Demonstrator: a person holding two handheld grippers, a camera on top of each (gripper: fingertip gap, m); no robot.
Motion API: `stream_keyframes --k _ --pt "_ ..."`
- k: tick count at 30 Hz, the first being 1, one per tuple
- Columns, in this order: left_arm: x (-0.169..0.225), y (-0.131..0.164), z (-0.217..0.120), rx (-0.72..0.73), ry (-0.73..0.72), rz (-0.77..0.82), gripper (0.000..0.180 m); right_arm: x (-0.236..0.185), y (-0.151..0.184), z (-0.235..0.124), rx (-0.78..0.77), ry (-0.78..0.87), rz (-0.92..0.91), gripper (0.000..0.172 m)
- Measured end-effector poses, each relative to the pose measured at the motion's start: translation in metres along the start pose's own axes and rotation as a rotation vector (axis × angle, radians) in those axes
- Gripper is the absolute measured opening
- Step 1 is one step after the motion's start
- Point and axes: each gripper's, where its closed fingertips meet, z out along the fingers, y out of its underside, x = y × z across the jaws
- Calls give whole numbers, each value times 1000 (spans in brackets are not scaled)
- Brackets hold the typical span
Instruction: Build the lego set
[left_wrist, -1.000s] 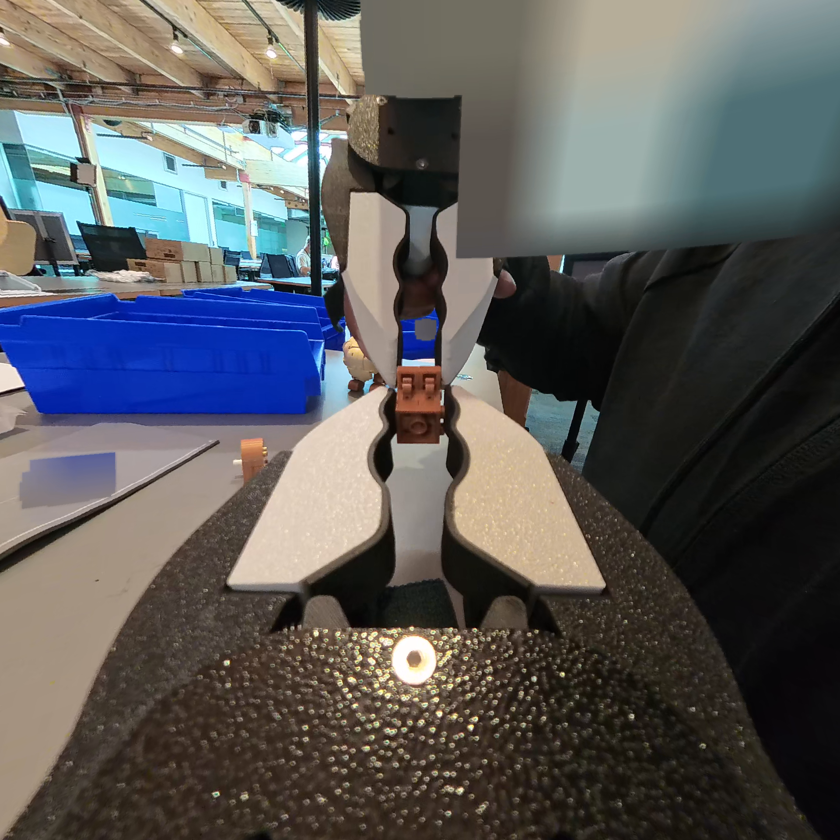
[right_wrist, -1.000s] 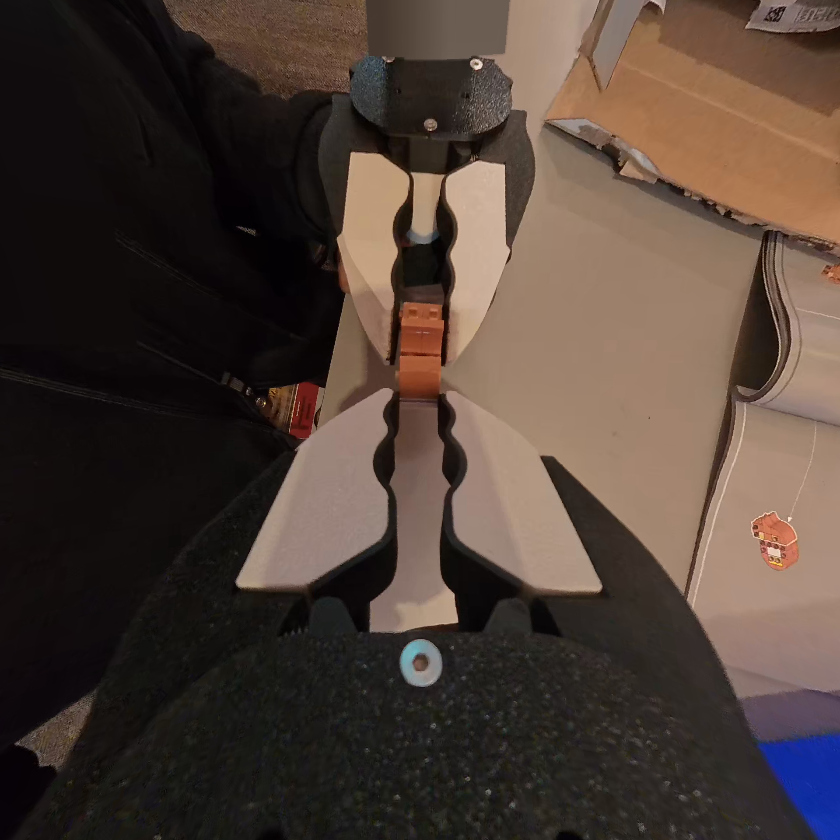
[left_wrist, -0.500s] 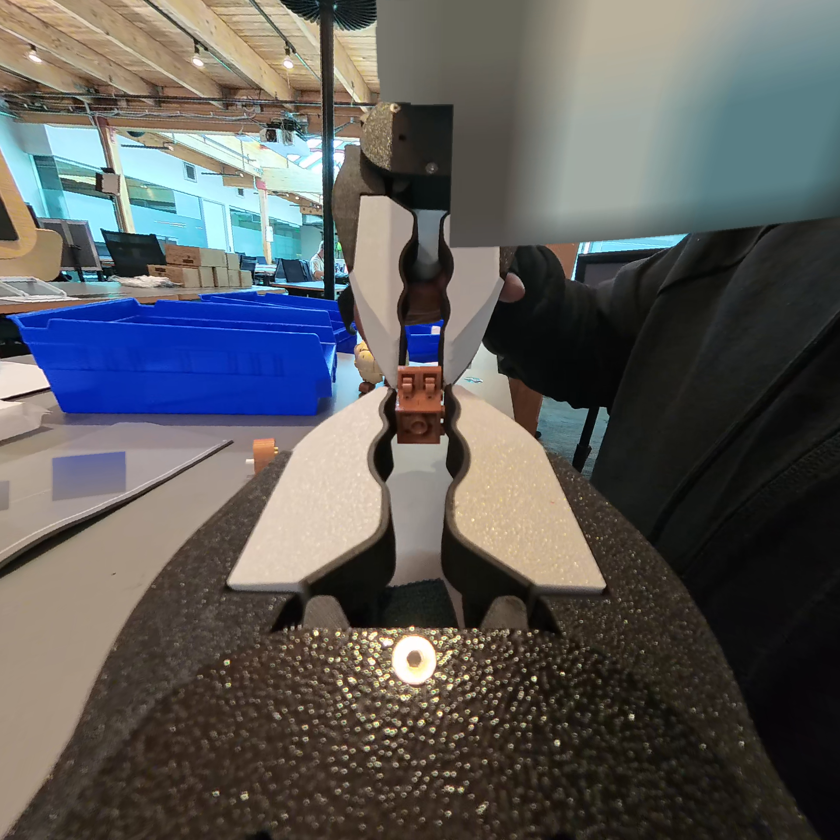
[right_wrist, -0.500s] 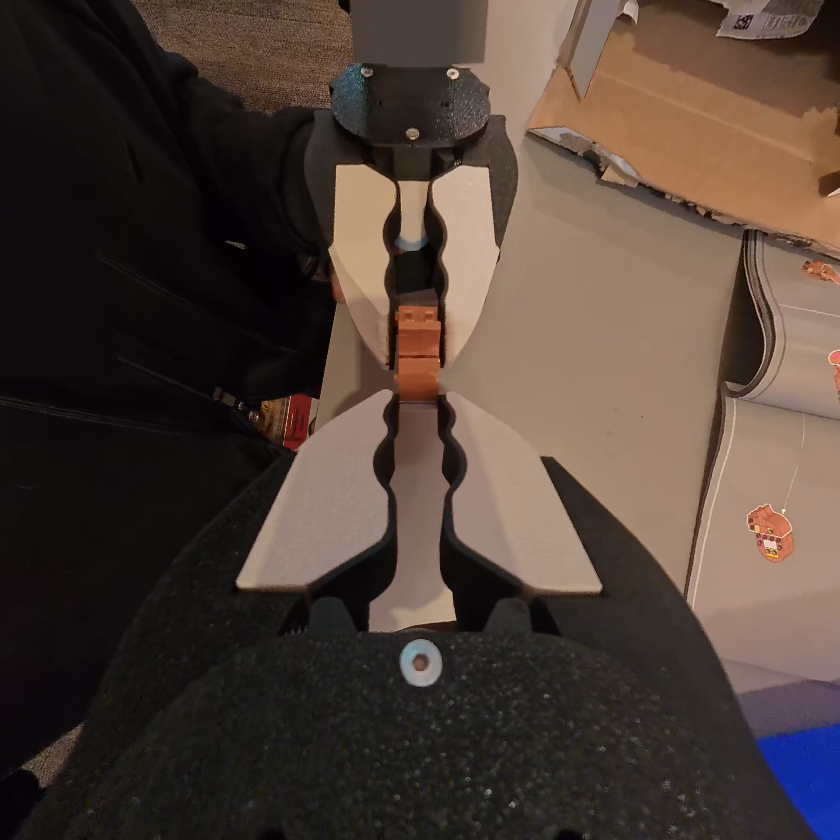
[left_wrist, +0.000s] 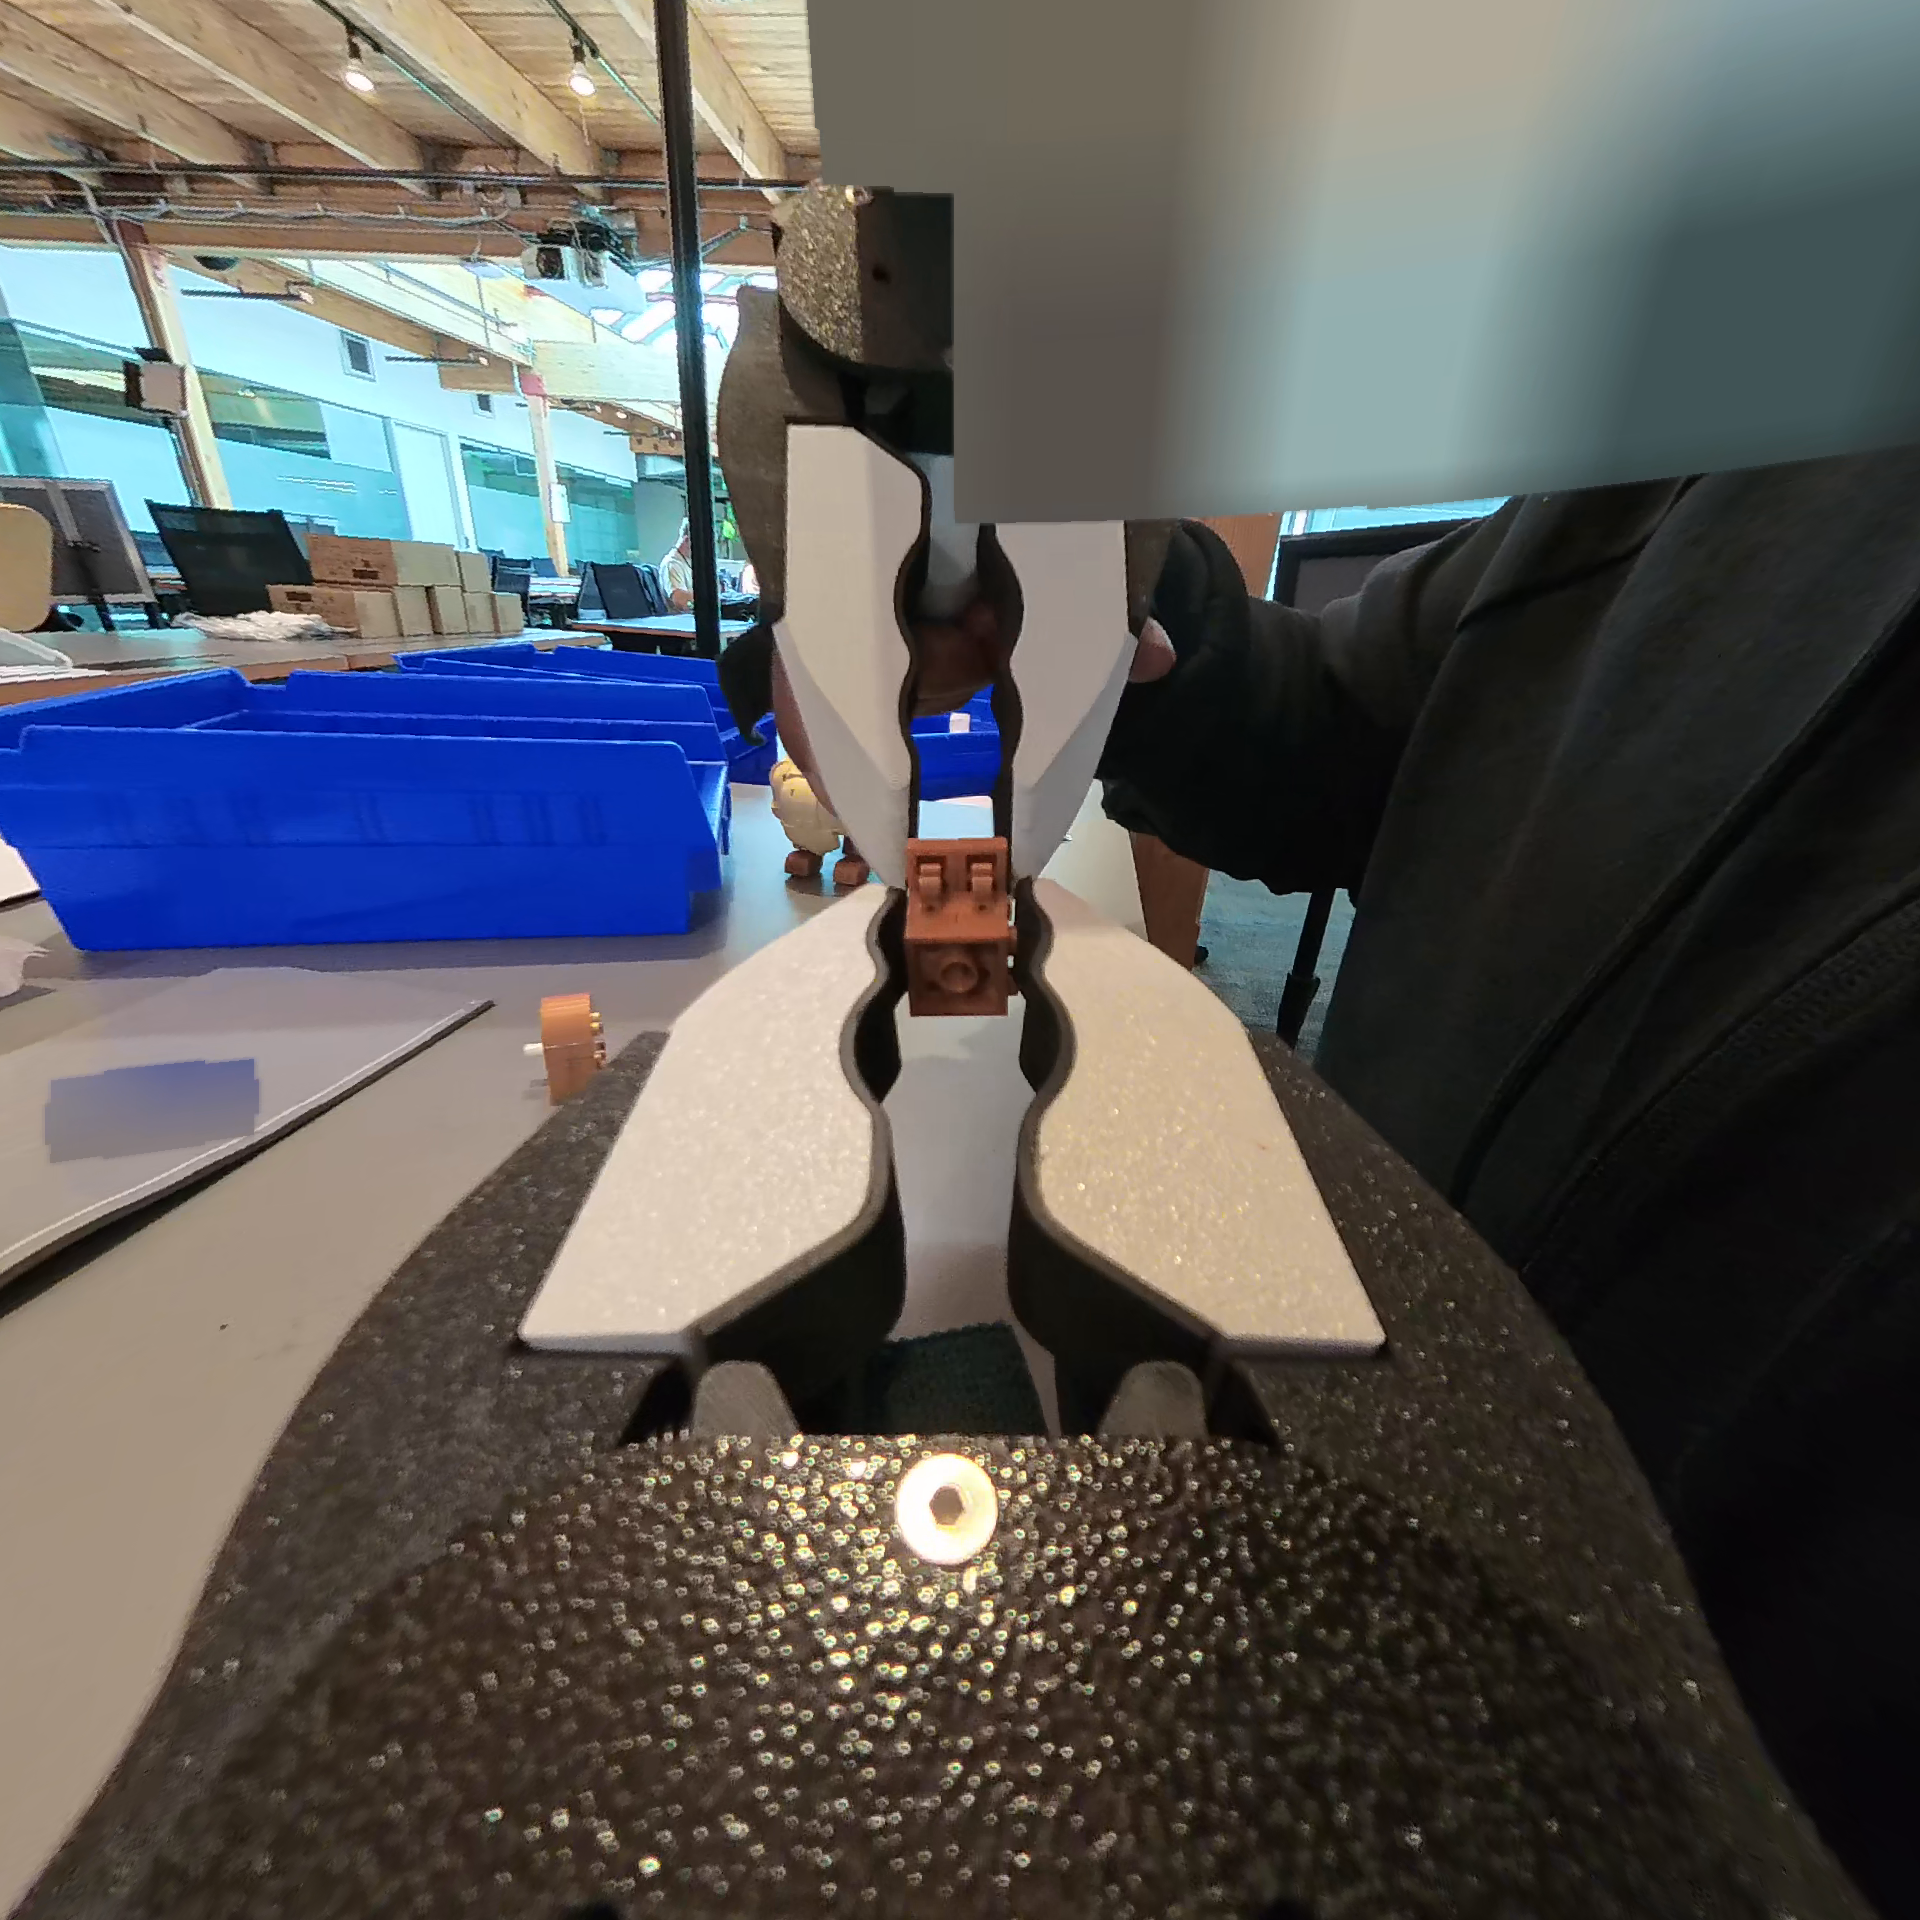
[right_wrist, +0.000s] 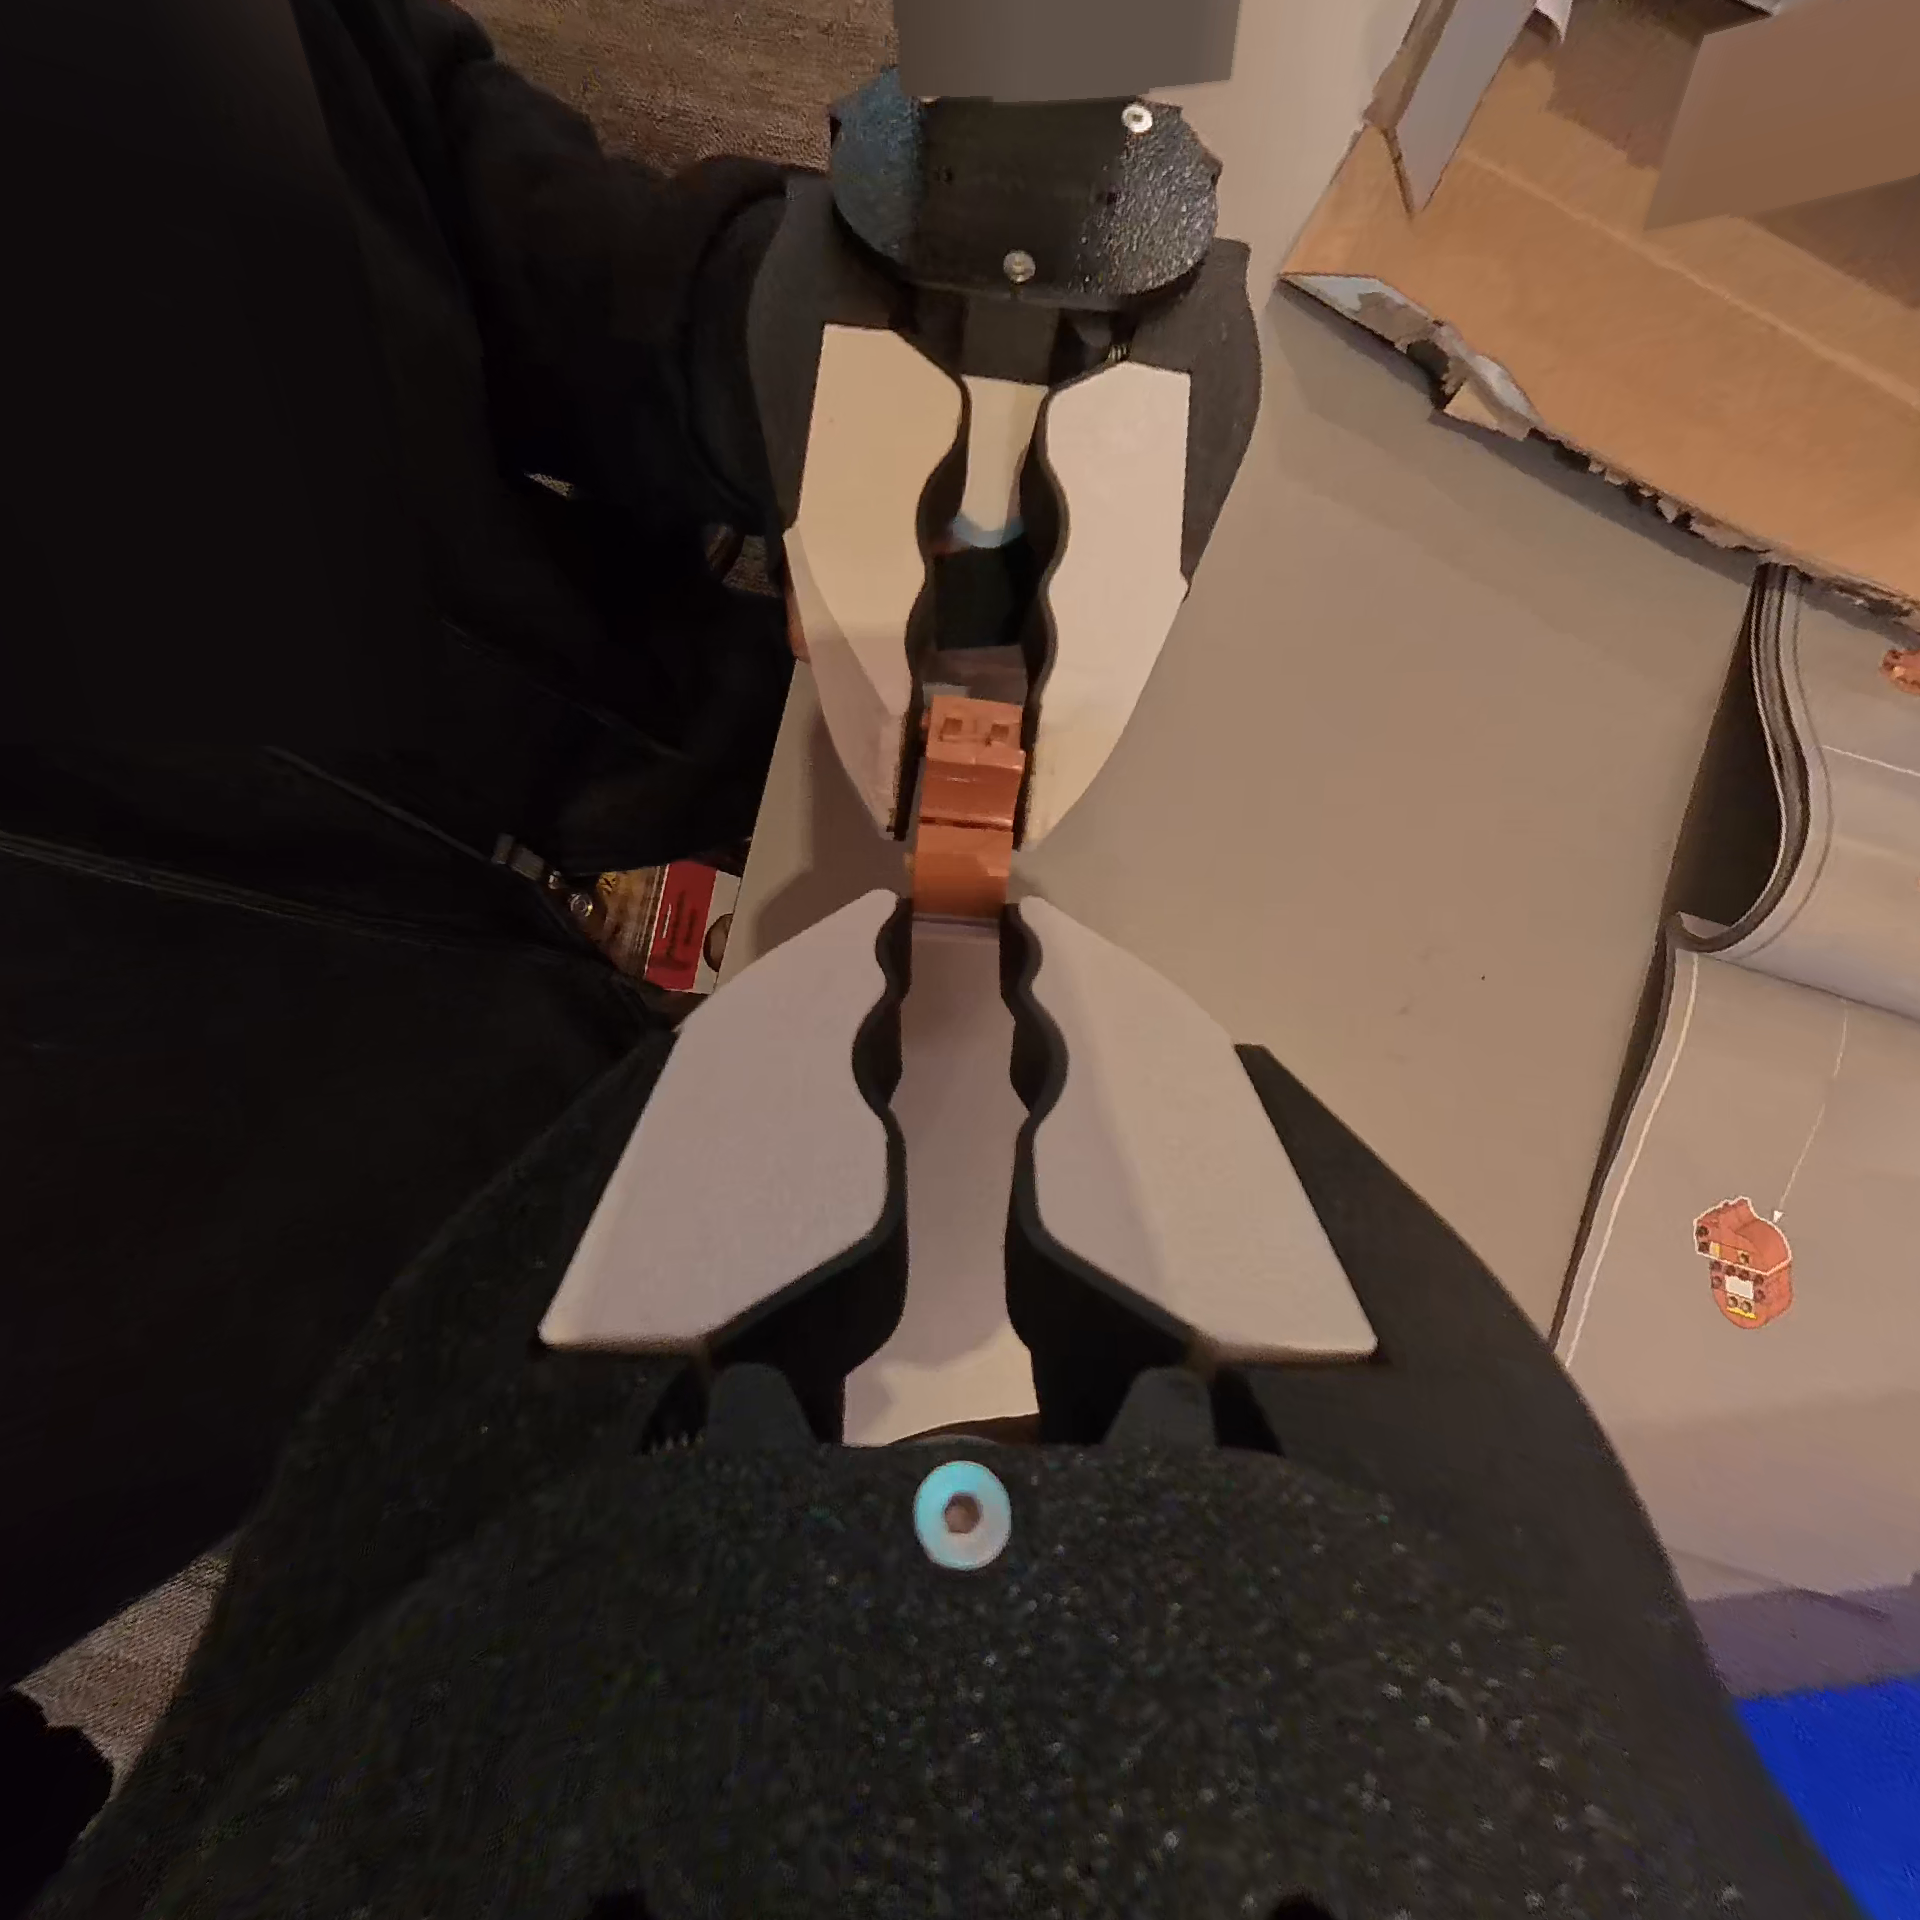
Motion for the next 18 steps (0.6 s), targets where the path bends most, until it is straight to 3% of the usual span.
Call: stream_keyframes --k 18 --pt "-8 -5 -4 38 -44 -21 19 8 -2 5 52 42 62 16"
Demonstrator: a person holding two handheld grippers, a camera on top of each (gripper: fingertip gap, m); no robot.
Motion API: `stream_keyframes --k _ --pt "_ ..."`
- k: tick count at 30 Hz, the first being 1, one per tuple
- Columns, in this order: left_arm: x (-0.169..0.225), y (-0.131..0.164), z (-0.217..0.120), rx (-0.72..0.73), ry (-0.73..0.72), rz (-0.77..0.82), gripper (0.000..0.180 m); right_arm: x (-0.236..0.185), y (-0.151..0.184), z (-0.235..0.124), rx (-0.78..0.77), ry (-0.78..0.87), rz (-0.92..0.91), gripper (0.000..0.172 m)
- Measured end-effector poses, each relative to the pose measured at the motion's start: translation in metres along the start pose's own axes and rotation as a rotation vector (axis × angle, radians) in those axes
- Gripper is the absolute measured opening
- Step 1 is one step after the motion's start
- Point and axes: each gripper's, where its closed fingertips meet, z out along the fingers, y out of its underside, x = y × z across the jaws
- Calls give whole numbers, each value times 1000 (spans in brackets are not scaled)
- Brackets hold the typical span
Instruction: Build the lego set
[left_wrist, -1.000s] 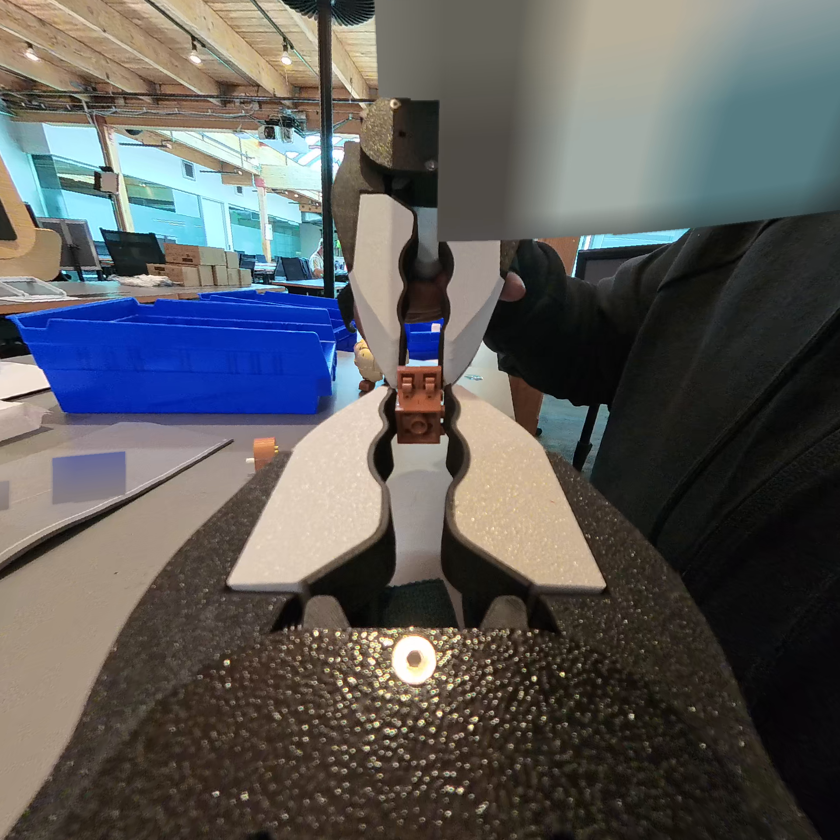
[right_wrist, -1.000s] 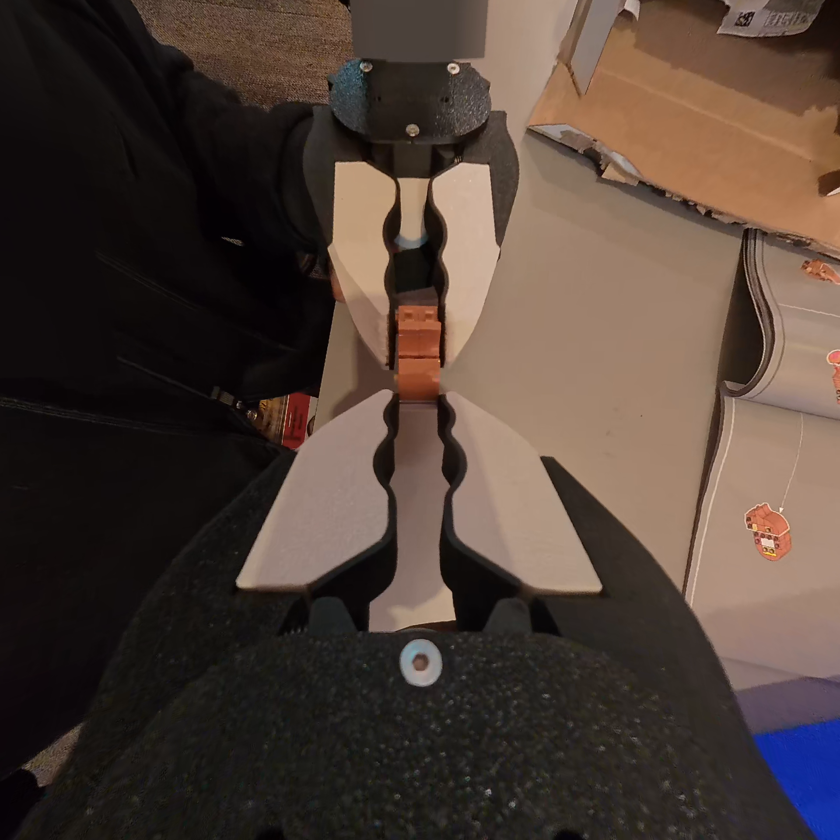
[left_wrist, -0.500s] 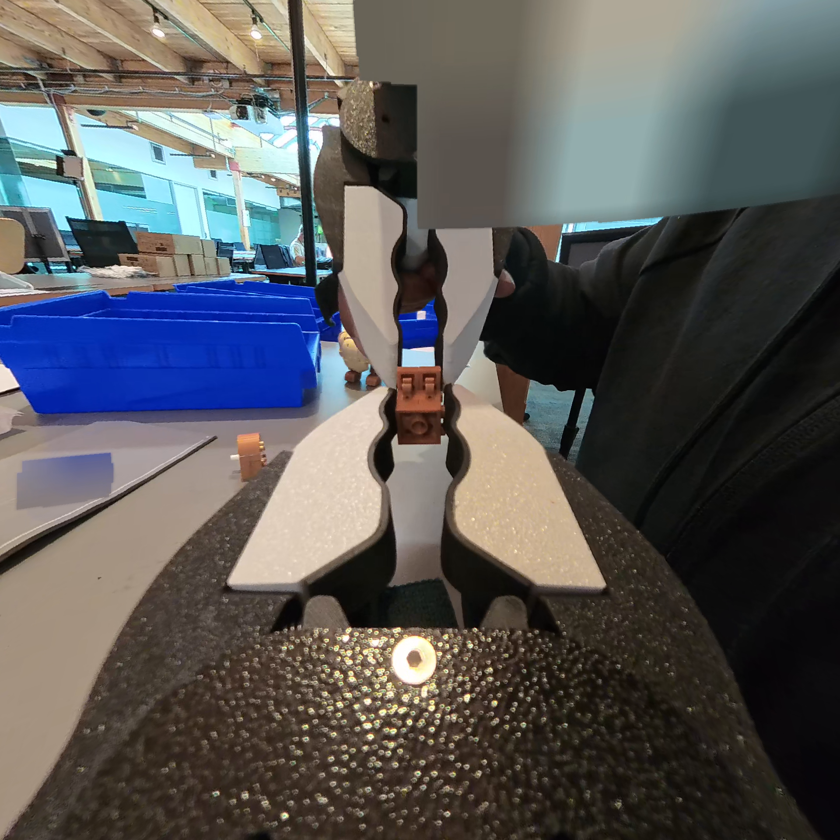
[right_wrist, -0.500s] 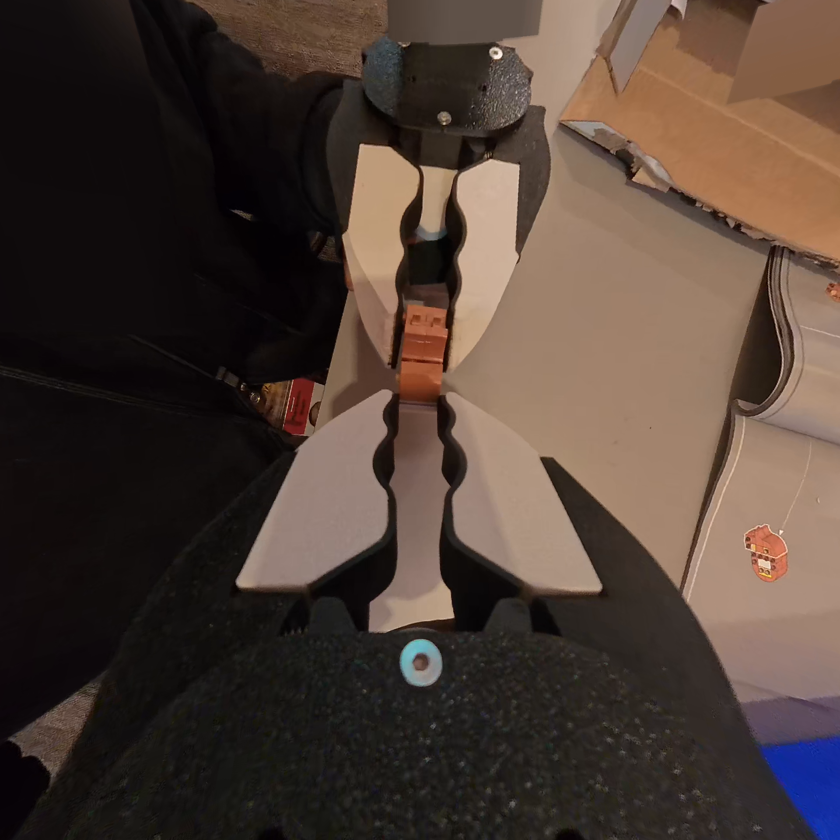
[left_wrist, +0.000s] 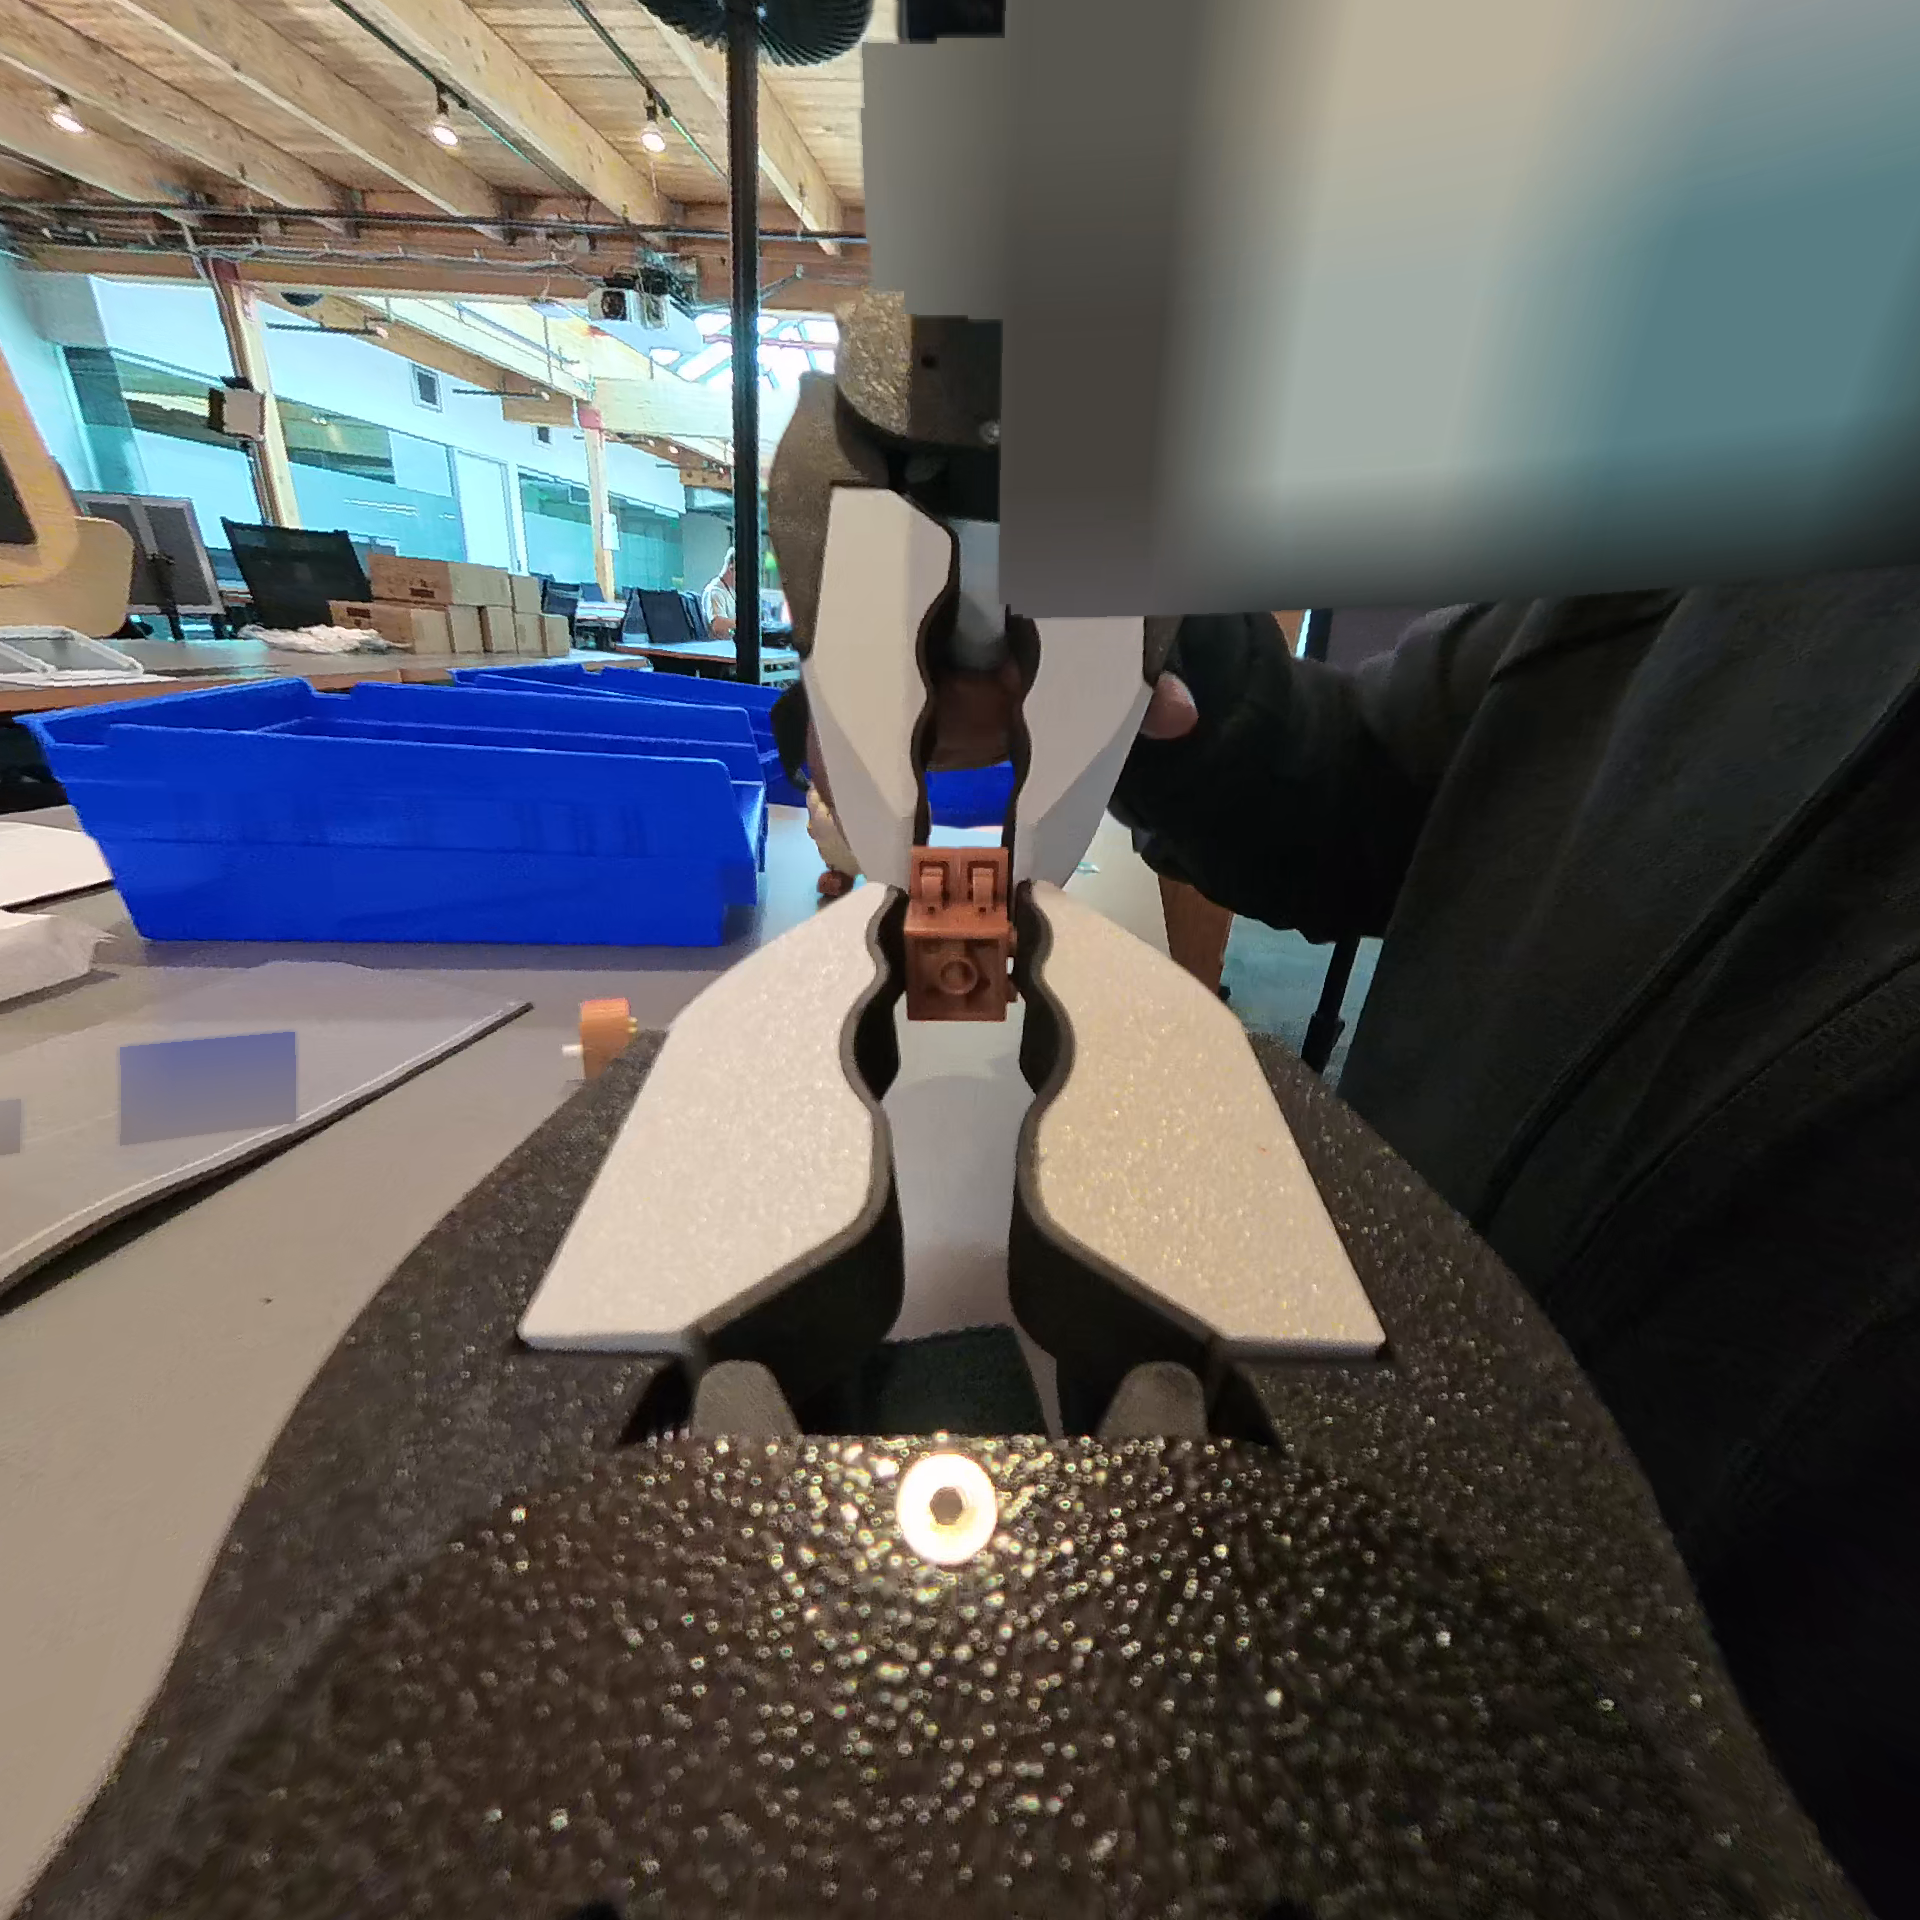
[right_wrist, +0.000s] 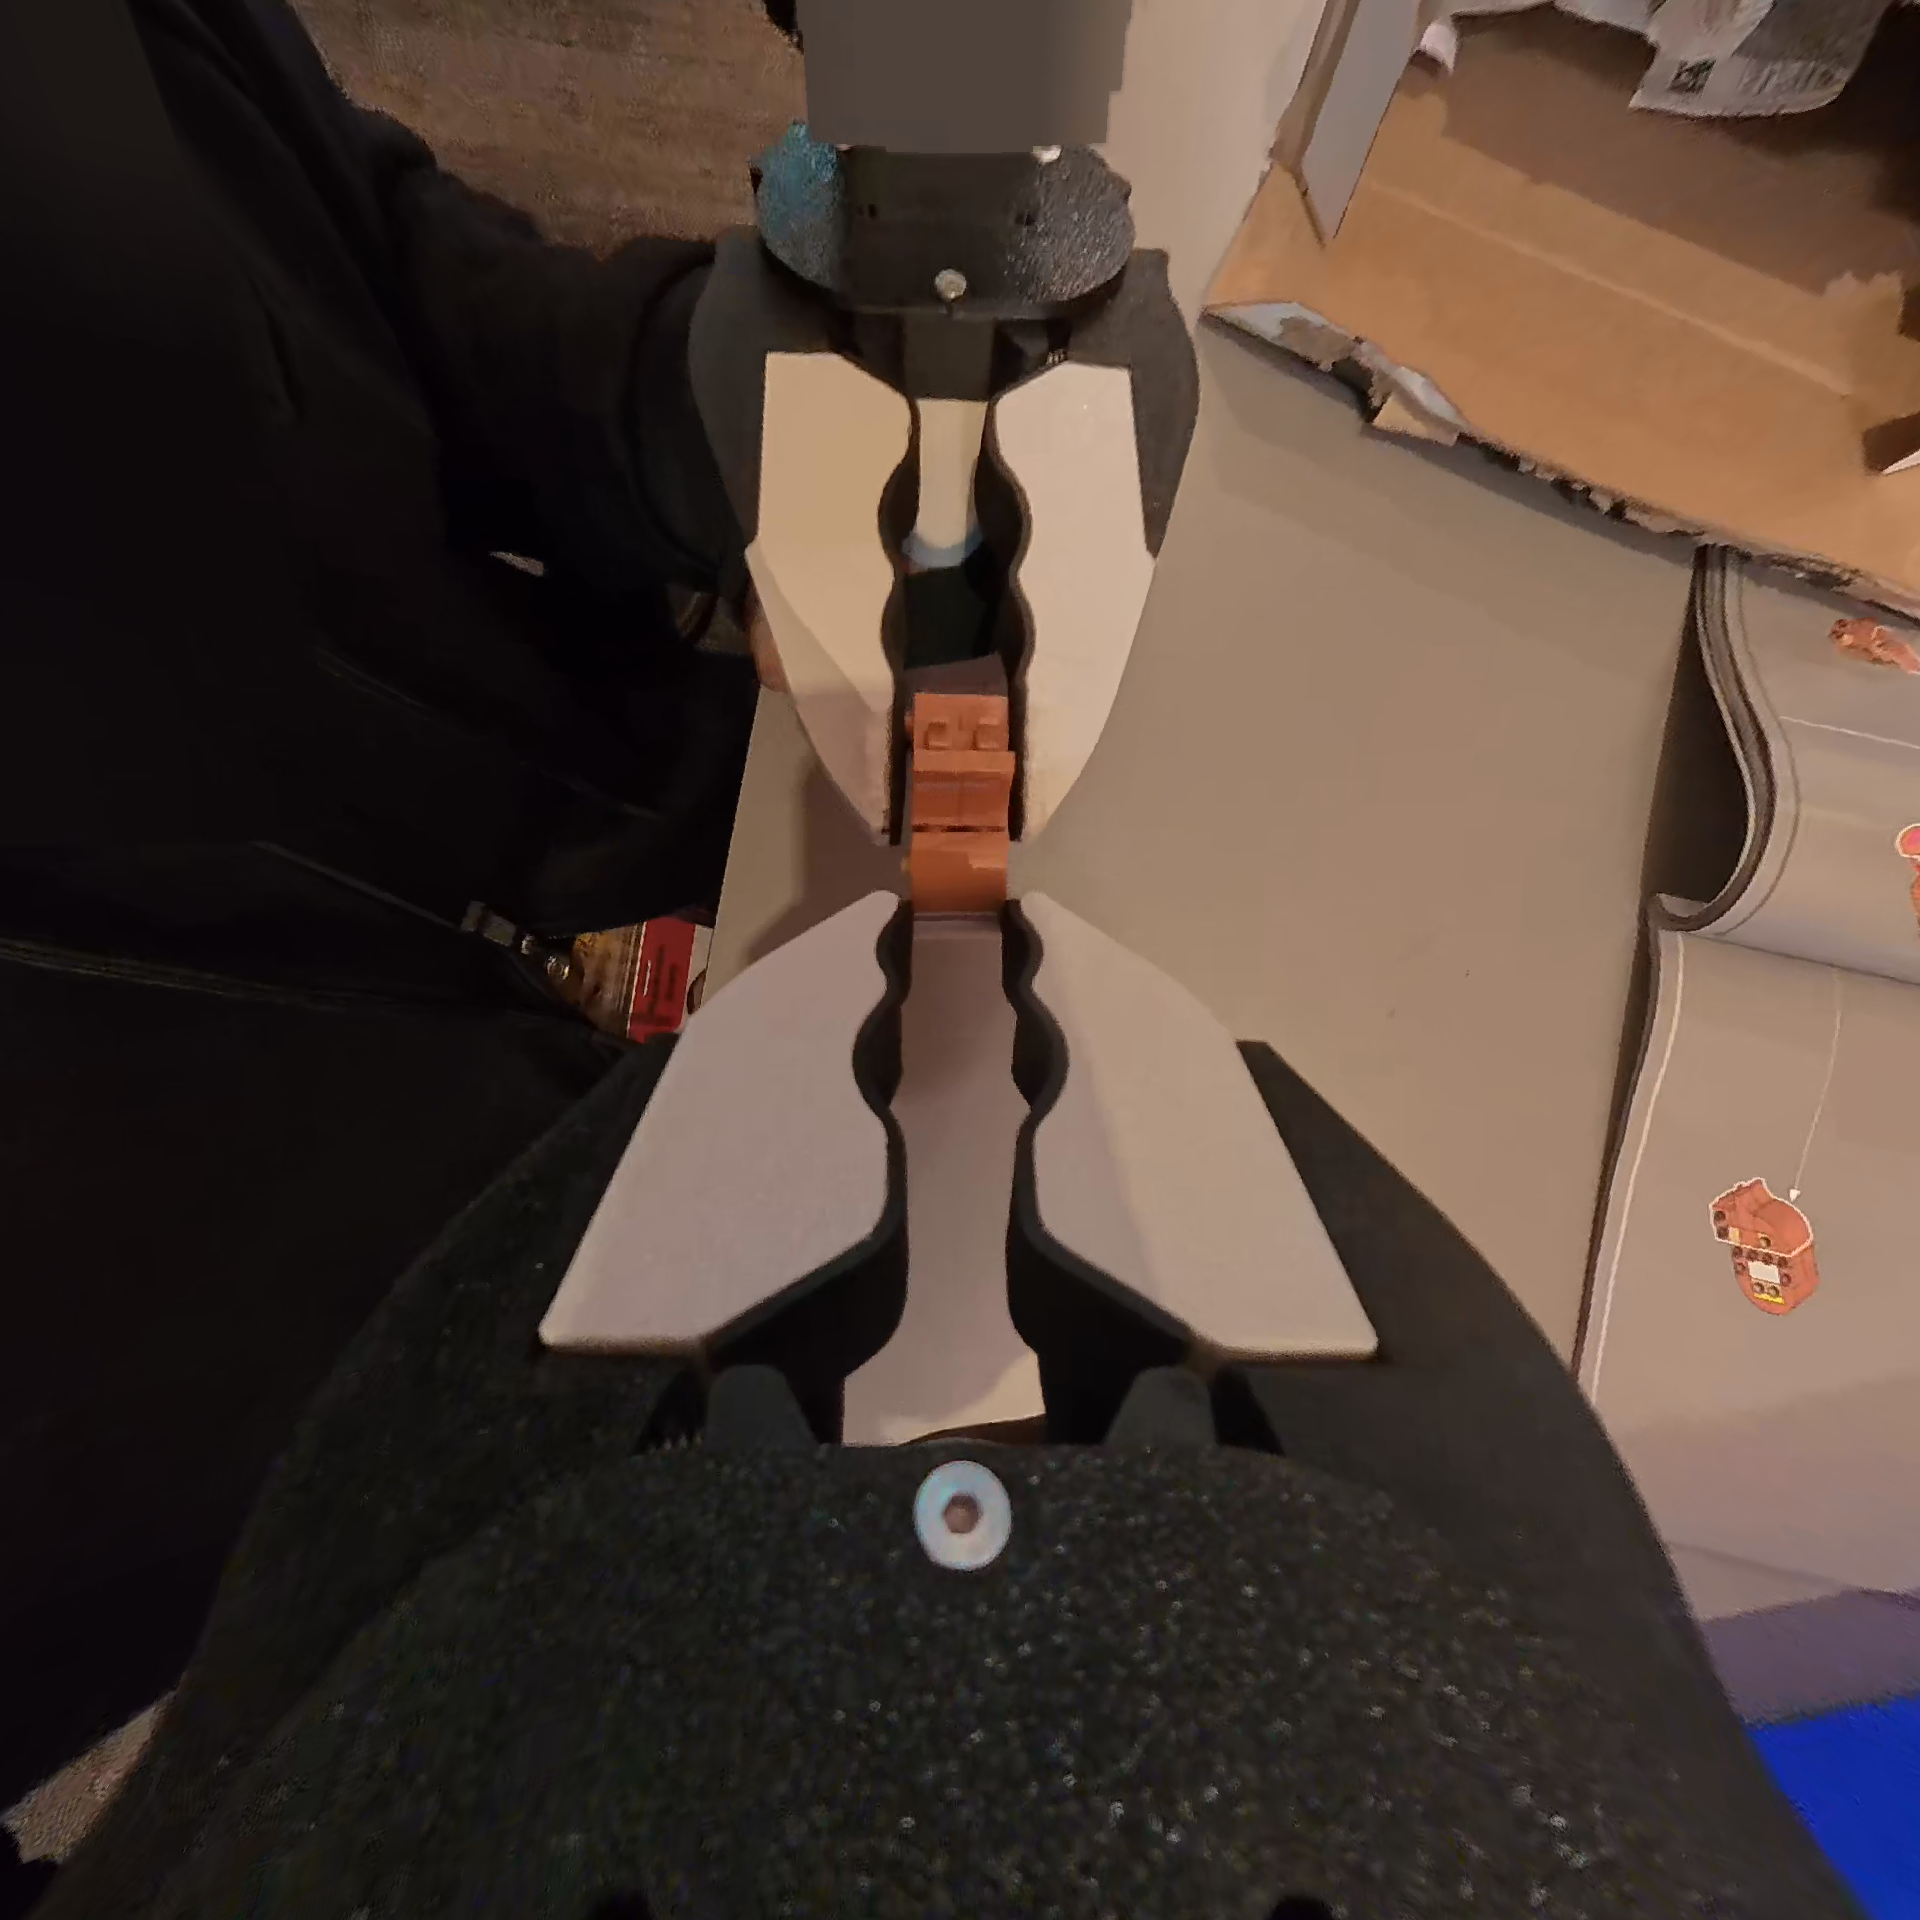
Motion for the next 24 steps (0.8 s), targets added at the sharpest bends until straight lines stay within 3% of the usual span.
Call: stream_keyframes --k 9,24 --pt "-7 -9 -5 76 -8 -70 19 8 -11 -3 70 73 0 16" --pt "1 -7 -3 66 30 -49 19 0 -9 -1 -27 29 -65 18"
